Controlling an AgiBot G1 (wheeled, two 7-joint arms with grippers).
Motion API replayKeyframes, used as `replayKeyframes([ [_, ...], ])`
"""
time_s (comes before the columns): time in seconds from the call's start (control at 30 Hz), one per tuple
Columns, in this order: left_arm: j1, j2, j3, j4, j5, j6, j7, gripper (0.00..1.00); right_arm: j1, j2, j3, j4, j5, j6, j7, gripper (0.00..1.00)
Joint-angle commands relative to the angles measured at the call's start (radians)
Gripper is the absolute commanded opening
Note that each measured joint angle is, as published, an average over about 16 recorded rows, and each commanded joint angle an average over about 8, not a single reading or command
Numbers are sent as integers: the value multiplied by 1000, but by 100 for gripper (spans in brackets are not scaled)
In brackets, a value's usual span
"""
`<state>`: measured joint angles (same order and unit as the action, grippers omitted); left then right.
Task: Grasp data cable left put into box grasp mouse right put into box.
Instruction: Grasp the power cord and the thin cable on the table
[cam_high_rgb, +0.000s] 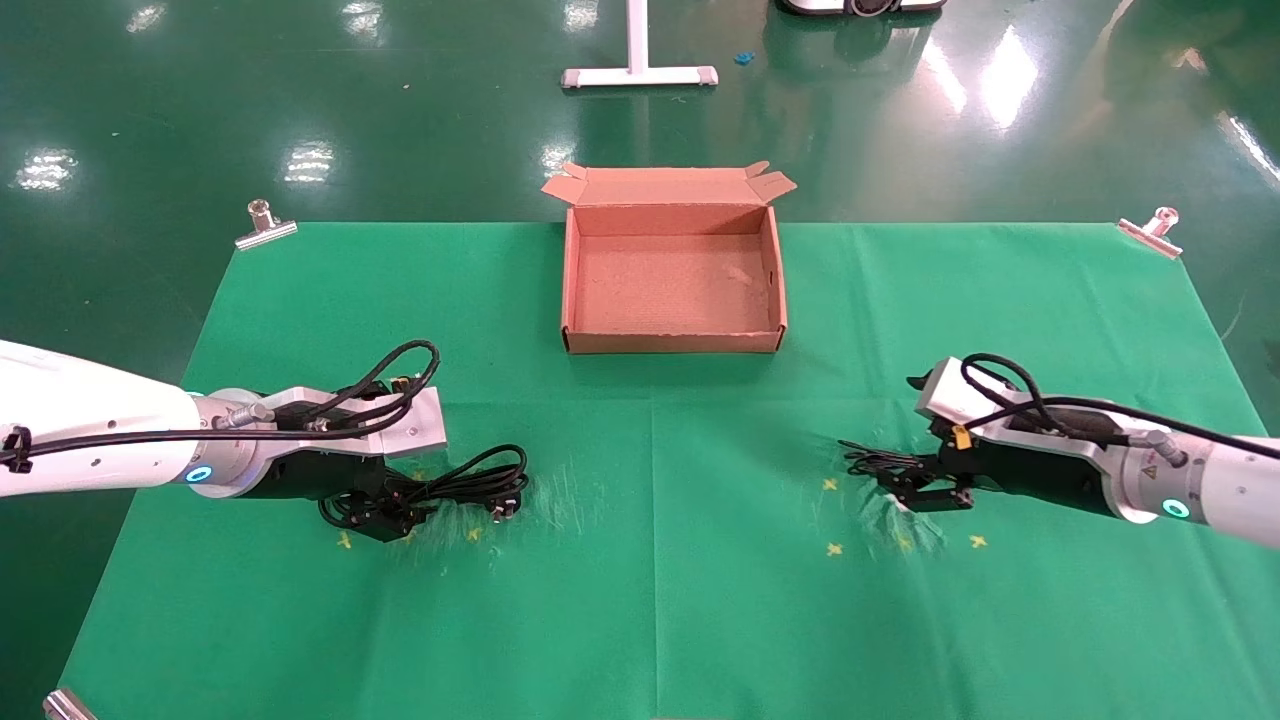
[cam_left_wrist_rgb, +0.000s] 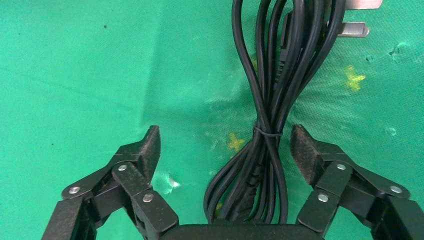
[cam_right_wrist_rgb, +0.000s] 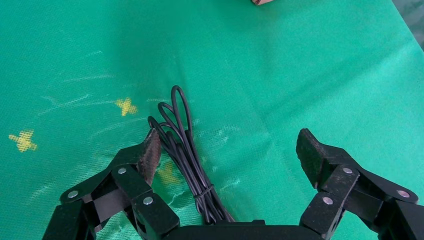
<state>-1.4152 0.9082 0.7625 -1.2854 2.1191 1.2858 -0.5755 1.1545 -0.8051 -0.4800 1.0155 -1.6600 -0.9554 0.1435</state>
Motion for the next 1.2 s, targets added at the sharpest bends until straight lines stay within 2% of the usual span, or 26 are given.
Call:
replayKeyframes([
  [0.03,0,0,0,0,0,0,0,0,0,0,0,1,0,0,-1,0],
  [1.2,0,0,0,0,1,-1,0,0,-1,2,-2,5,0,-4,-4,0],
])
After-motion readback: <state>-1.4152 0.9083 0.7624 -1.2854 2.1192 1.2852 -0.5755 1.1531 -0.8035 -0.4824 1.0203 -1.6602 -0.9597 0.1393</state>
